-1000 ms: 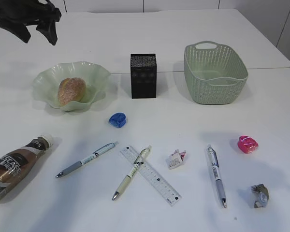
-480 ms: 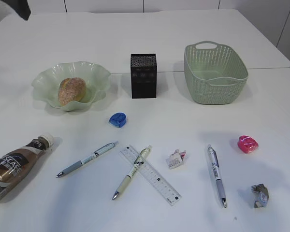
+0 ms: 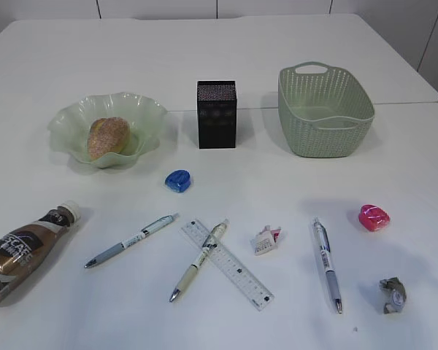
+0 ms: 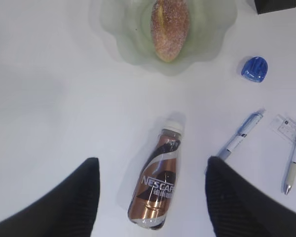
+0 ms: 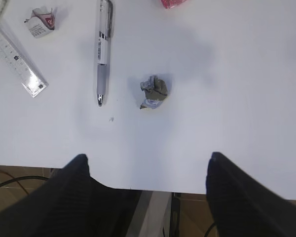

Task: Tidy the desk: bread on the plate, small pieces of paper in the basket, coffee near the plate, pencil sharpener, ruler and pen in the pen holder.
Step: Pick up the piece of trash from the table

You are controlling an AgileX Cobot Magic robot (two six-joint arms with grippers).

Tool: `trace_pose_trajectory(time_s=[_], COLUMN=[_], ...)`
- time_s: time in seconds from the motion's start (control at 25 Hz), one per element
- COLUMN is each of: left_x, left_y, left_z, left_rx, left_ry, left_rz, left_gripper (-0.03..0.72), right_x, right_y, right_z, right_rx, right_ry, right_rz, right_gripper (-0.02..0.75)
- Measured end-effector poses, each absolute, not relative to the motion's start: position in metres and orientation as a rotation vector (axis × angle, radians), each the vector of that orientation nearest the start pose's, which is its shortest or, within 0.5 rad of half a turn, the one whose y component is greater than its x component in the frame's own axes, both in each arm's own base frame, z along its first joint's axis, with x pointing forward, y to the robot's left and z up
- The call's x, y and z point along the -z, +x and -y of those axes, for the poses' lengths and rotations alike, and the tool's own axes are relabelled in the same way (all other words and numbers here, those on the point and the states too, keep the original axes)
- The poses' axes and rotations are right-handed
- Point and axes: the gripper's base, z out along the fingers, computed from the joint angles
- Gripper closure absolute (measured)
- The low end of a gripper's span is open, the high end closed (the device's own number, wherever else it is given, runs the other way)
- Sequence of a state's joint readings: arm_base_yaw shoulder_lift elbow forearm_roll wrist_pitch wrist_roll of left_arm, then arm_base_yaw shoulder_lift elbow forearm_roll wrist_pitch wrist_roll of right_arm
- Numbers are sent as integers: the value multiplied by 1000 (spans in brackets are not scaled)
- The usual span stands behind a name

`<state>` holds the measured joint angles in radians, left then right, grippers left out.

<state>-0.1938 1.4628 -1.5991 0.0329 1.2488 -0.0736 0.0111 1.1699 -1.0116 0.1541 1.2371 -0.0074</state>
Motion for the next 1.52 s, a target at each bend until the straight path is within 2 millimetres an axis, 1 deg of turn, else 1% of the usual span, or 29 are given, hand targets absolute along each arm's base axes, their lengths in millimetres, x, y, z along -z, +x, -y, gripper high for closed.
trace_pose_trajectory(time_s=[0.16,0.28,0.44,0.6,0.64,0.68,0.72,0.76,0.88,1.12,1.2,1.24,1.36,1.48,1.52], left_x=[-426,-434,-431,-420,-419,-419,-418,-418,-419,-420,-420,-420,-420,-420,-420], left_y=[251,224,192,171,166,163,161,159,156,153,153,153,153,153,153], left_z=[47,41,35,31,30,30,29,29,28,30,30,30,30,31,31], left_rx=[60,62,62,61,61,61,62,62,64,103,104,111,111,113,113], left_ry=[175,194,197,199,198,198,198,198,197,185,184,184,184,184,184], left_rz=[-2519,-2477,-2465,-2474,-2475,-2471,-2469,-2466,-2460,-2457,-2455,-2456,-2456,-2456,-2456], left_gripper=[221,222,222,222,223,223,223,223,223,223,223,223,224,225,225], right_x=[-314,-314,-313,-299,-292,-286,-286,-277,-273,-258,-249,-249,-234,-225,-225], right_y=[200,200,200,195,192,190,190,186,187,201,209,209,221,228,229], right_z=[-15,-15,-16,-16,-16,-17,-17,-17,-19,-20,-20,-20,-20,-19,-19], right_rx=[-220,-220,-224,-235,-242,-248,-248,-261,-284,-305,-303,-303,-297,-288,-286], right_ry=[19,19,30,47,54,58,58,68,85,112,123,123,141,134,135], right_rz=[-2875,-2875,-2880,-2931,-2957,-2977,-2977,-3008,-2997,-3031,-3053,-3053,-3078,-3094,-3083], right_gripper=[172,172,172,172,172,172,172,172,172,172,172,172,172,172,172])
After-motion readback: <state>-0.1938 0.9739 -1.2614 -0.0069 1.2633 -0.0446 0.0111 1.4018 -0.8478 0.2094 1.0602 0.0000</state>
